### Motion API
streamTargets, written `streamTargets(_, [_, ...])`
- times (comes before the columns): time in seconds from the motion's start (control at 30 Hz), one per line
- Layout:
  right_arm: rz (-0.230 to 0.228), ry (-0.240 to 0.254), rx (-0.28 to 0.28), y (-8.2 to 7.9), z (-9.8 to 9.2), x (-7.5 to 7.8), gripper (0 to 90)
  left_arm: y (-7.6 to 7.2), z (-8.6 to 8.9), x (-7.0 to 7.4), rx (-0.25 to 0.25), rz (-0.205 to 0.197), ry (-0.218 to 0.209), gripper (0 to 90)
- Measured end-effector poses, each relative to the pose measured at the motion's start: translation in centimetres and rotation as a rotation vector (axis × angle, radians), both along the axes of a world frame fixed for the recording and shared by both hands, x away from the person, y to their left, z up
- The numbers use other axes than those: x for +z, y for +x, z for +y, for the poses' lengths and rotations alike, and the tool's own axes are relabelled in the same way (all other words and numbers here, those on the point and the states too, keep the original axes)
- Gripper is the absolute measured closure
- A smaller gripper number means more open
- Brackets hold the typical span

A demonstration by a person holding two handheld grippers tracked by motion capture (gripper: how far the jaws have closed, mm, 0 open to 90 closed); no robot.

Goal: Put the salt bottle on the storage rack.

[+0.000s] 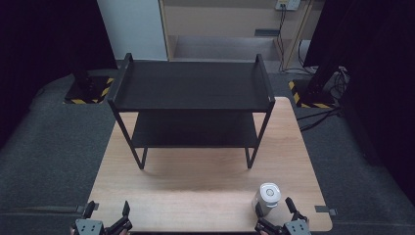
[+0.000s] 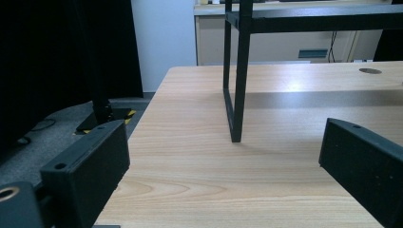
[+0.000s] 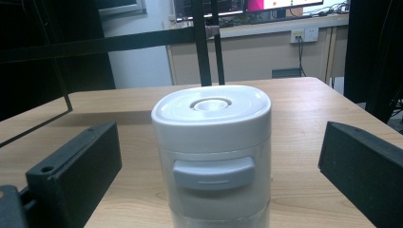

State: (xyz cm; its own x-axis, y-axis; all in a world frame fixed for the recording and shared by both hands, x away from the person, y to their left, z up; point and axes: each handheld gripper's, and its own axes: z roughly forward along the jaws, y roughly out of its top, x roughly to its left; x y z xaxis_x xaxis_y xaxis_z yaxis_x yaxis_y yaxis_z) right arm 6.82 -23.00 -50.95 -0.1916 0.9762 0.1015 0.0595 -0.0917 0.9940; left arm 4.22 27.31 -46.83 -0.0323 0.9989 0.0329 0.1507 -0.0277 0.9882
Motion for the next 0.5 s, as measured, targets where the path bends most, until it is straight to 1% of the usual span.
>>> streamTargets(0.3, [-0.002,-0.013,-0.009,0.0,0.6,0.0,0.6,-0.1,0.2,0.0,-0.003,0.001,-0.006,1.8])
streamTargets(0.5, [-0.004,-0.025,-0.02,0.5,1.2,0.0,1.4,-0.1,0.2,0.0,-0.008,-0.003,-0.009,1.8])
